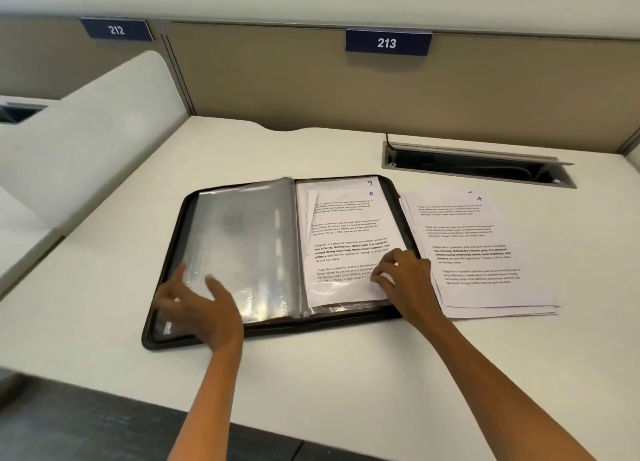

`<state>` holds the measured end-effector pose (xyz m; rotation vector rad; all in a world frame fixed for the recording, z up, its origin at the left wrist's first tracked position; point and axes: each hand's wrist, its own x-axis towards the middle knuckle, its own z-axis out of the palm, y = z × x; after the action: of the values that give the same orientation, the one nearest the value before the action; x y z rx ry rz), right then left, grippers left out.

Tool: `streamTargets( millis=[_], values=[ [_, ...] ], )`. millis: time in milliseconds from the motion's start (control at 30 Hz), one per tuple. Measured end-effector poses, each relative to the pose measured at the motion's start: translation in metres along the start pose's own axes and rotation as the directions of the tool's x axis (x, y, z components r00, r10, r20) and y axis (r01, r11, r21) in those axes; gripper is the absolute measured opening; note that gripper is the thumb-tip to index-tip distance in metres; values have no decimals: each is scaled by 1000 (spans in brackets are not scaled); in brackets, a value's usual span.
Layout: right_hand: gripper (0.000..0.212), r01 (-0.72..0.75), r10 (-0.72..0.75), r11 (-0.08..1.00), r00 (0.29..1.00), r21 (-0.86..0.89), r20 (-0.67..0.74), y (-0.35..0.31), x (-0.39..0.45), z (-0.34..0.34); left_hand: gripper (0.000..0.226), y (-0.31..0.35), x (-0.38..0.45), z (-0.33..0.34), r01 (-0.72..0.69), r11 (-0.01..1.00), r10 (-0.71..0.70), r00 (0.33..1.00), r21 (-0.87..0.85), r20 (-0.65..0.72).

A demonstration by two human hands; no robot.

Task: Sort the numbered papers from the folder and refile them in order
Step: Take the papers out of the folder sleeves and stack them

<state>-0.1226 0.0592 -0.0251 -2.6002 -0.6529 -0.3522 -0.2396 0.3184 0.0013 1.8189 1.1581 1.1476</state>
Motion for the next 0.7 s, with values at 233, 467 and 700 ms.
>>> streamTargets(
  millis=[233,467,700],
  values=[
    [9,249,-278,939,956,-238,-95,-29,24,-26,44,33,-69,34,-541,822,515,579,-175,632],
    [12,311,-362,900,924,-307,-125,-40,21,-34,24,45,-87,48,-617,765,568,513,-183,643],
    [37,681,-686,650,717,-338,126,-43,-42,-30,11,47,-79,47,-478,853,491,602,-209,630]
  ],
)
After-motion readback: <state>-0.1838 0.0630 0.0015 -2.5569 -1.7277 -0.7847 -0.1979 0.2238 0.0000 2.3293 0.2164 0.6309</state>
